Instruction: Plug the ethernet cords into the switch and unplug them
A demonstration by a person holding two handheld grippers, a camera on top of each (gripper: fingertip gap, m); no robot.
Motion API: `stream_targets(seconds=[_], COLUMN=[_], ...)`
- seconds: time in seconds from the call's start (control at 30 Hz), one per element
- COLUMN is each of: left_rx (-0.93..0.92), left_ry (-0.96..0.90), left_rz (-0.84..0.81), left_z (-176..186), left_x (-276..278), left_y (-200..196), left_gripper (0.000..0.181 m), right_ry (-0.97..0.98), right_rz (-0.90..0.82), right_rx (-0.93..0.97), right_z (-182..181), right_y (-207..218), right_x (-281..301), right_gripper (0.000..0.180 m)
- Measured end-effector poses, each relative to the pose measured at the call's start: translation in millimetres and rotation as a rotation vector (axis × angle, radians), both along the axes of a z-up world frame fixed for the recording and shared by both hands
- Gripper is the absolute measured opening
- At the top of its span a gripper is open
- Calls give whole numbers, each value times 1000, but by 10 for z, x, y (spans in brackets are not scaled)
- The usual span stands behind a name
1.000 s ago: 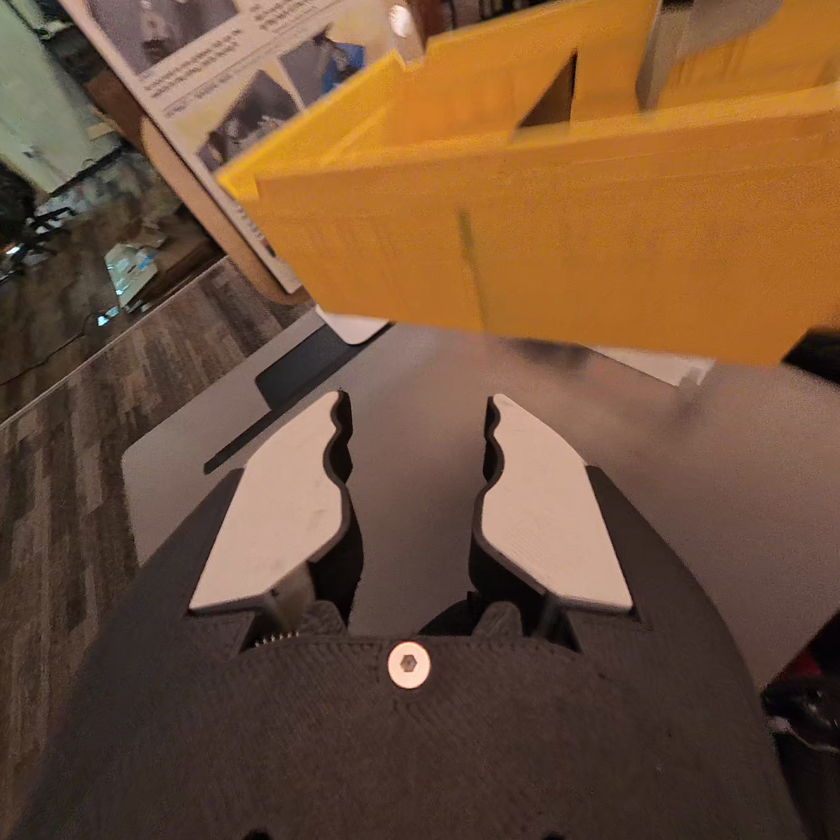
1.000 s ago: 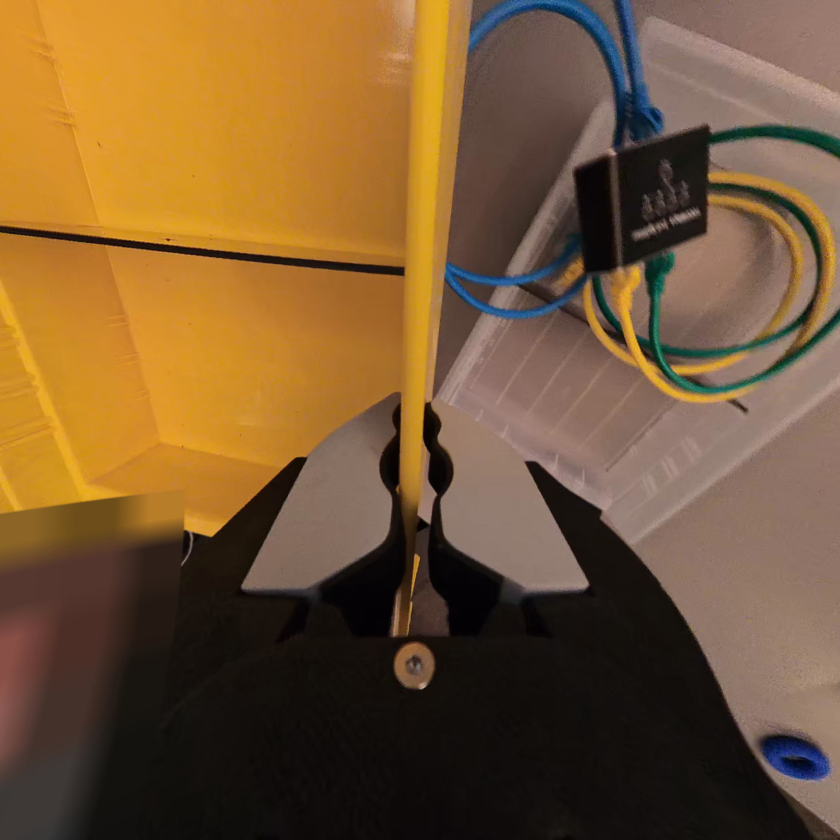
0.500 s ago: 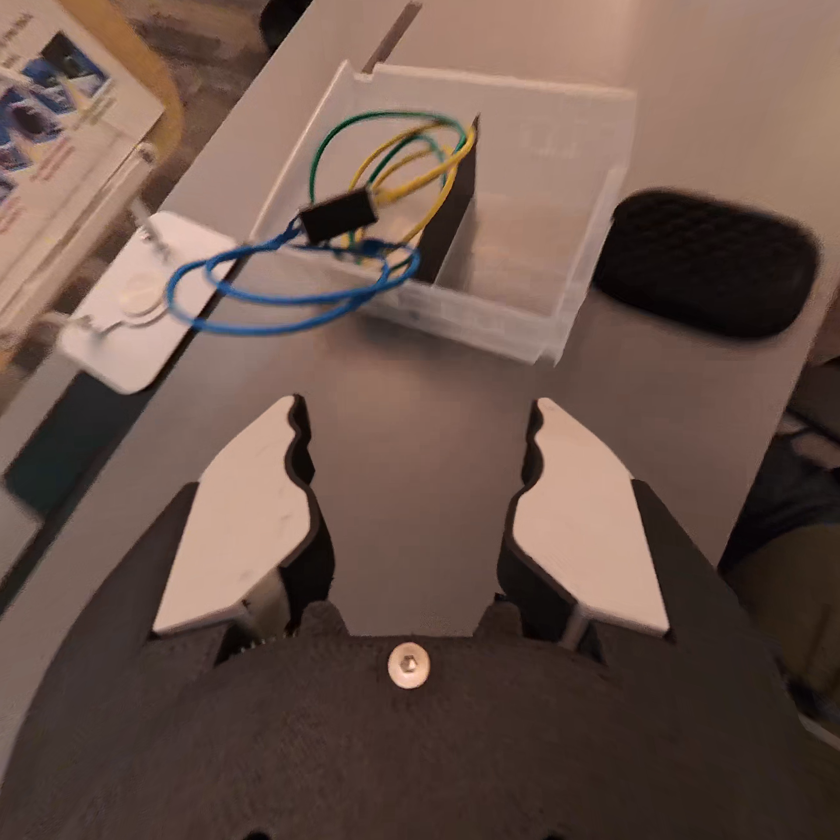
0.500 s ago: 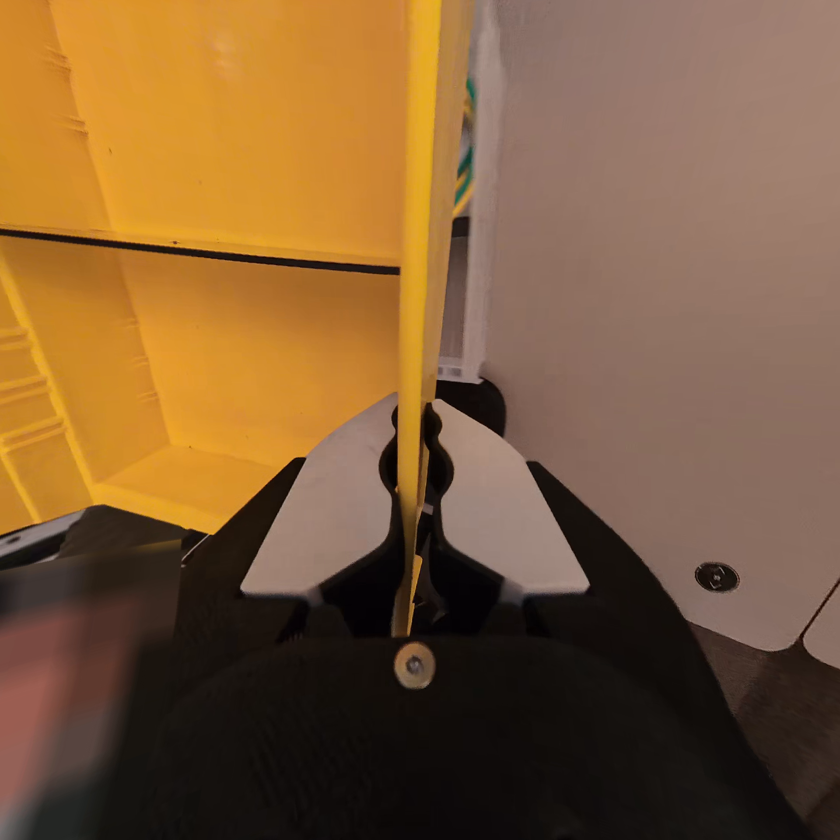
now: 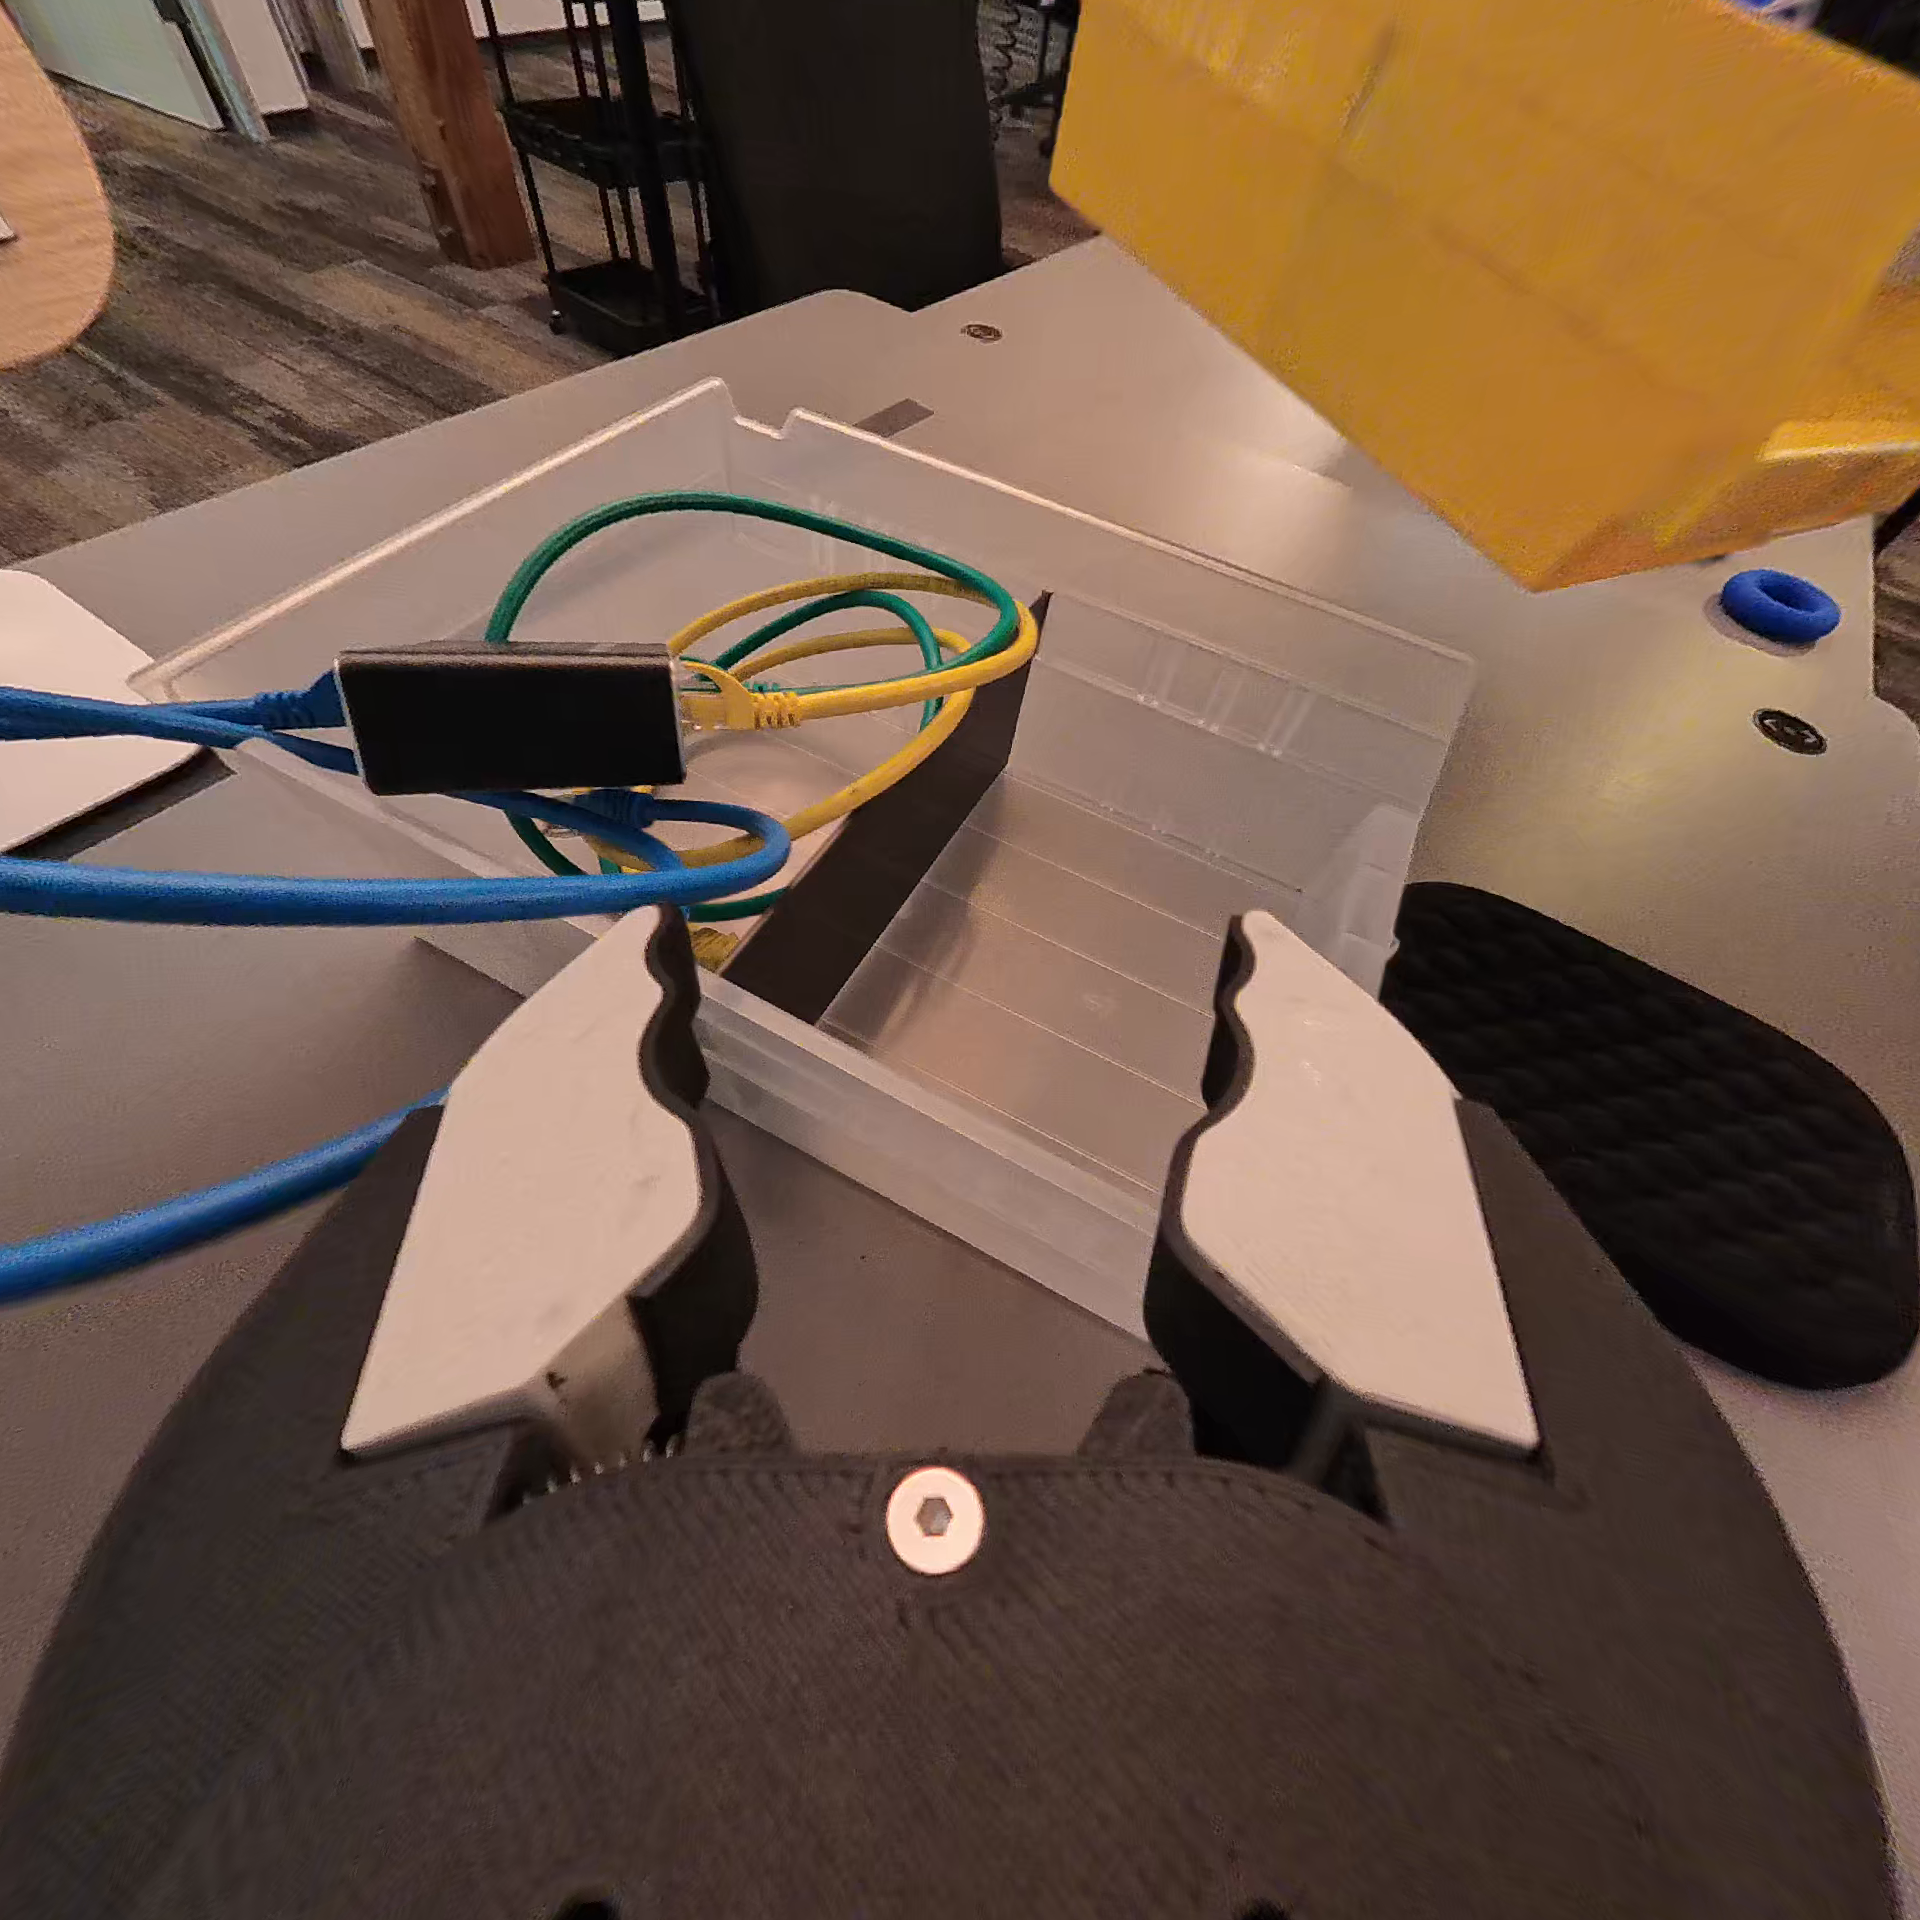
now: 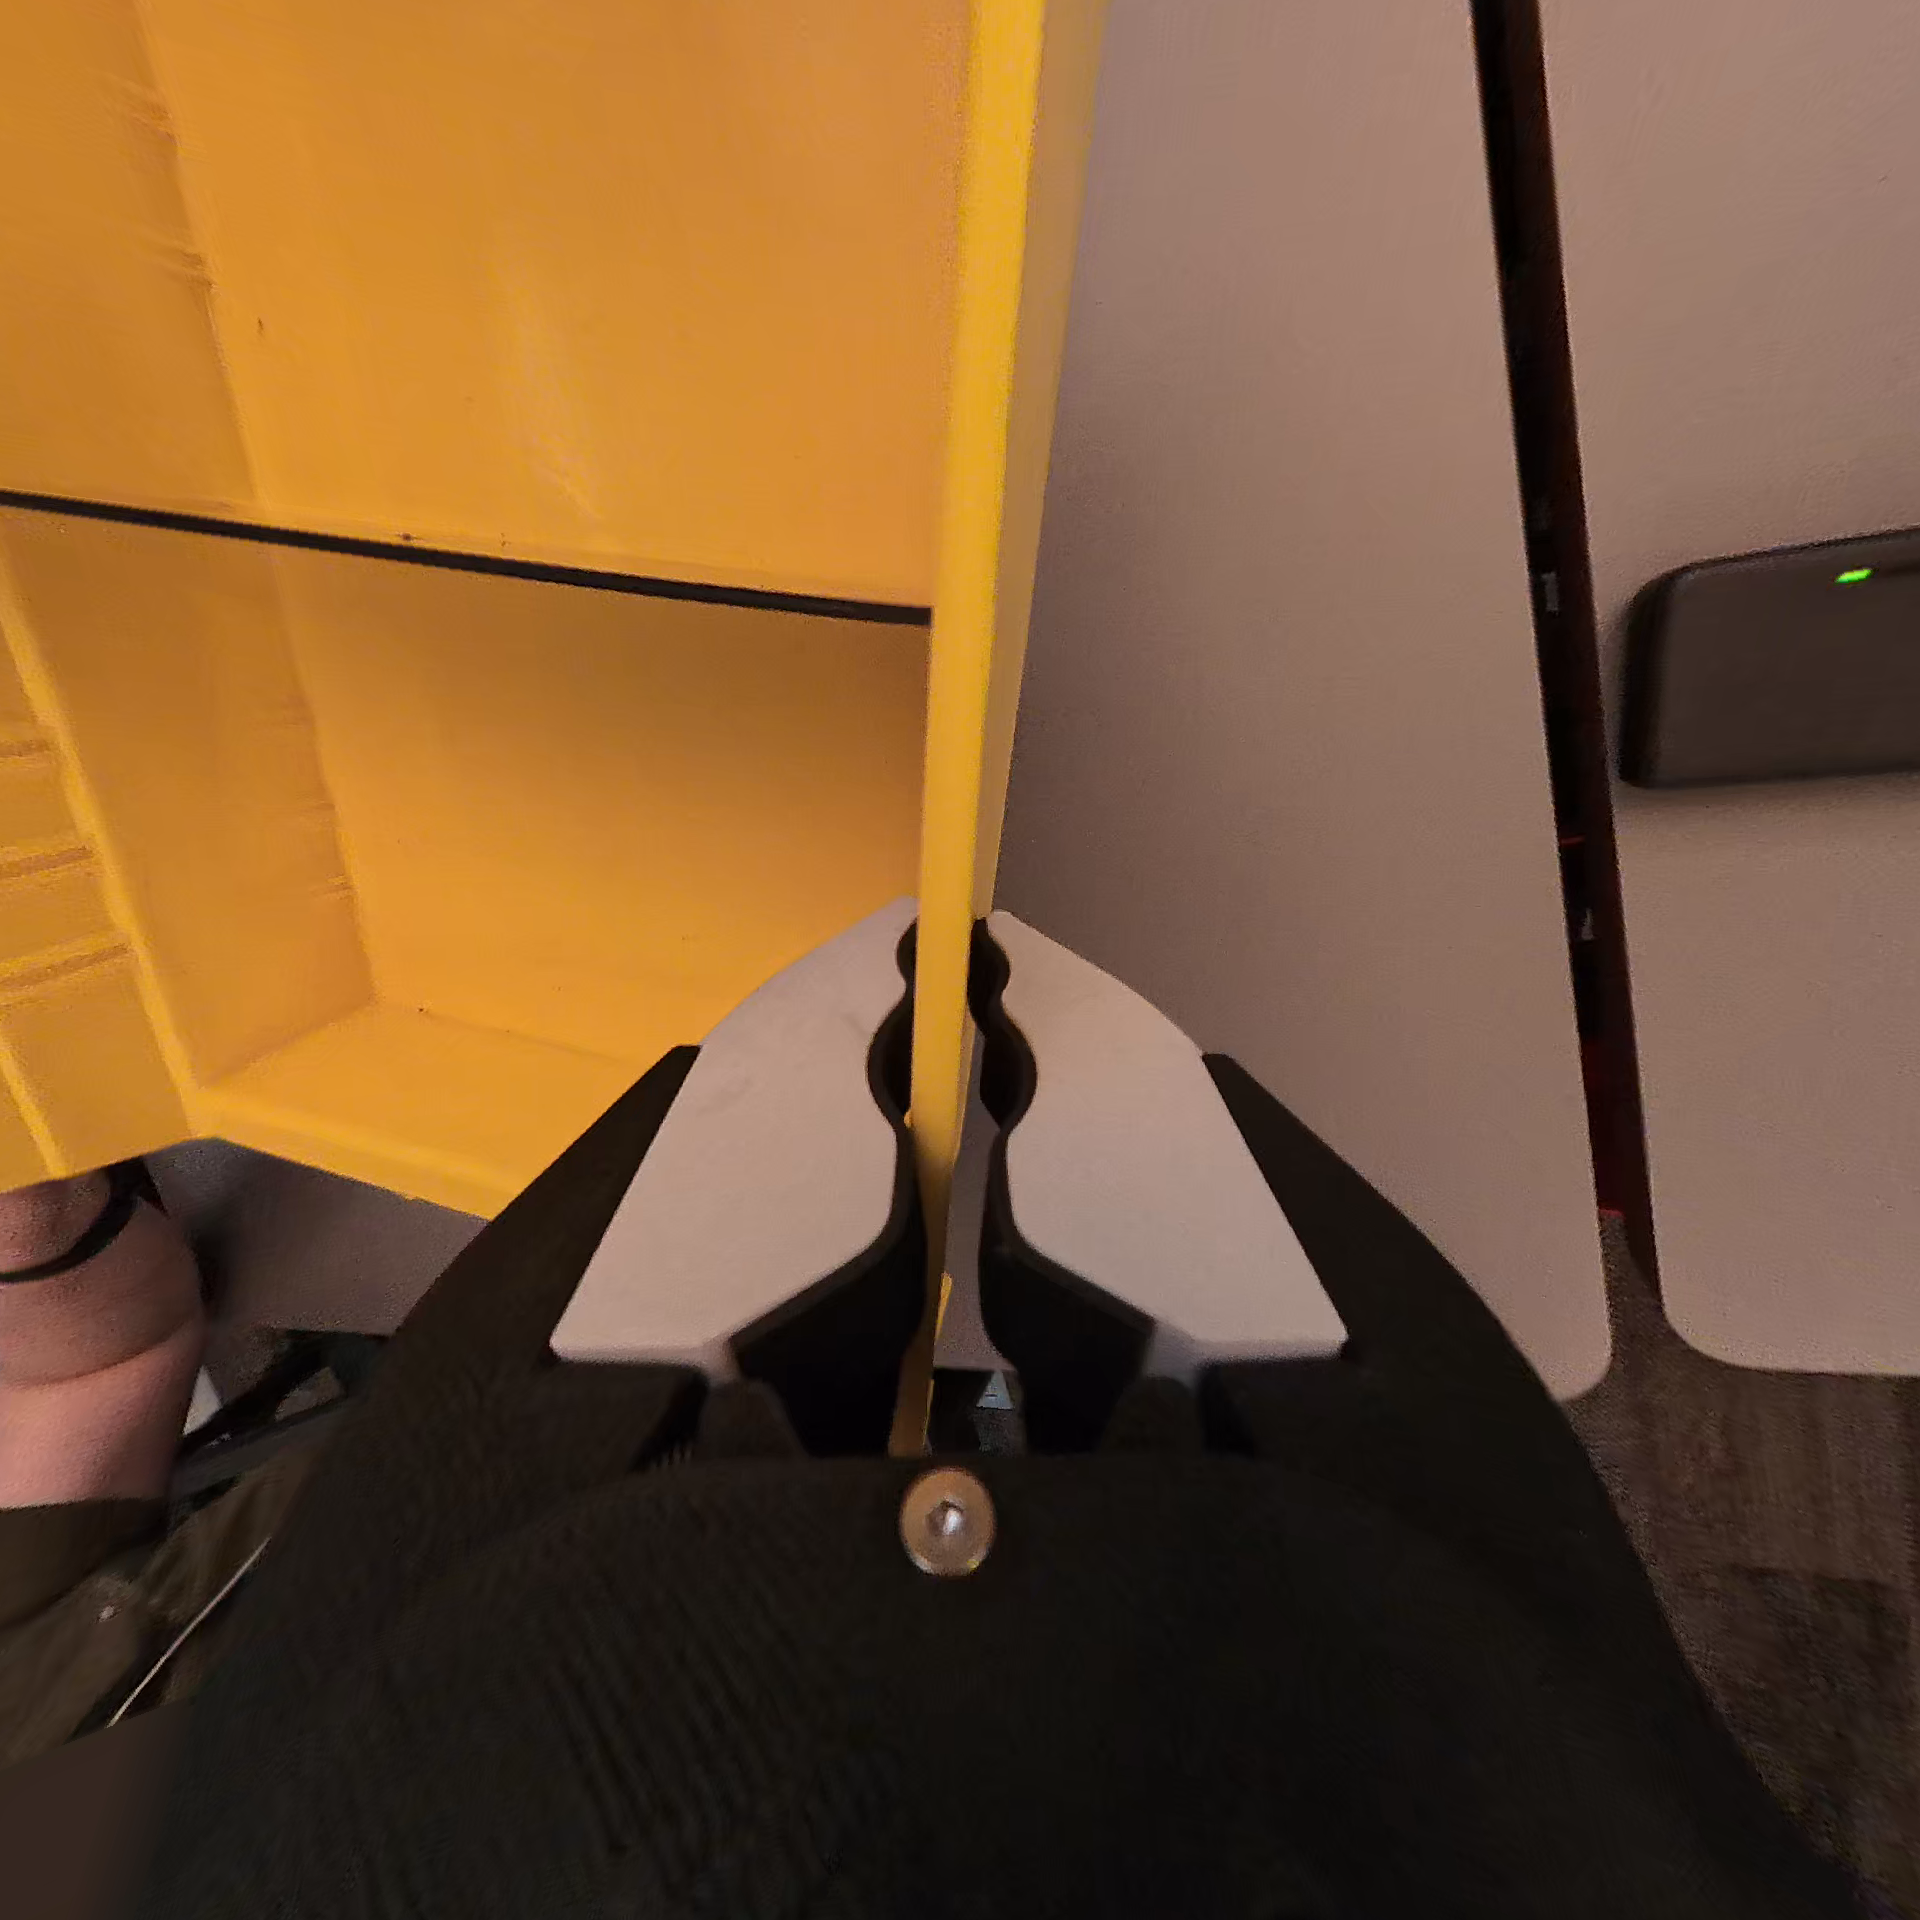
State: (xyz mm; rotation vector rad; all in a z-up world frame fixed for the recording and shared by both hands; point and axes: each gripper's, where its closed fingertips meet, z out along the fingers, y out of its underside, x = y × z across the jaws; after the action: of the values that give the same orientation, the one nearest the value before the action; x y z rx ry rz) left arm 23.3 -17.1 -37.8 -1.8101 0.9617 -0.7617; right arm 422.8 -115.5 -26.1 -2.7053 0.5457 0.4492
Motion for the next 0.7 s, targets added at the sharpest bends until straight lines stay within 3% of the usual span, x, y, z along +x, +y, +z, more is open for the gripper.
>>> stream_targets(seconds=[0.03, 0.3, 0.47, 0.57, 0.7], left_rx=[11, -216, -427, -489, -643], left_ry=[3, -38, -92, 54, 181], left_rz=[5, -32, 6, 70, 46], left_z=[19, -80, -296, -549, -701], left_x=[-17, -144, -207, -214, -69], left_y=[-27, -647, -616, -380, -352], left_gripper=[95, 92, 94, 104, 108], right_ry=[13, 68, 76, 58, 26], right_rz=[-10, 7, 18, 19, 34], right_rx=[-2, 3, 16, 0, -40], right_z=[-100, -575, -738, -829, -939], right_y=[-14, -78, -69, -73, -101], right_x=[23, 57, 90, 112, 112], right_gripper=[6, 6, 5, 6, 6])
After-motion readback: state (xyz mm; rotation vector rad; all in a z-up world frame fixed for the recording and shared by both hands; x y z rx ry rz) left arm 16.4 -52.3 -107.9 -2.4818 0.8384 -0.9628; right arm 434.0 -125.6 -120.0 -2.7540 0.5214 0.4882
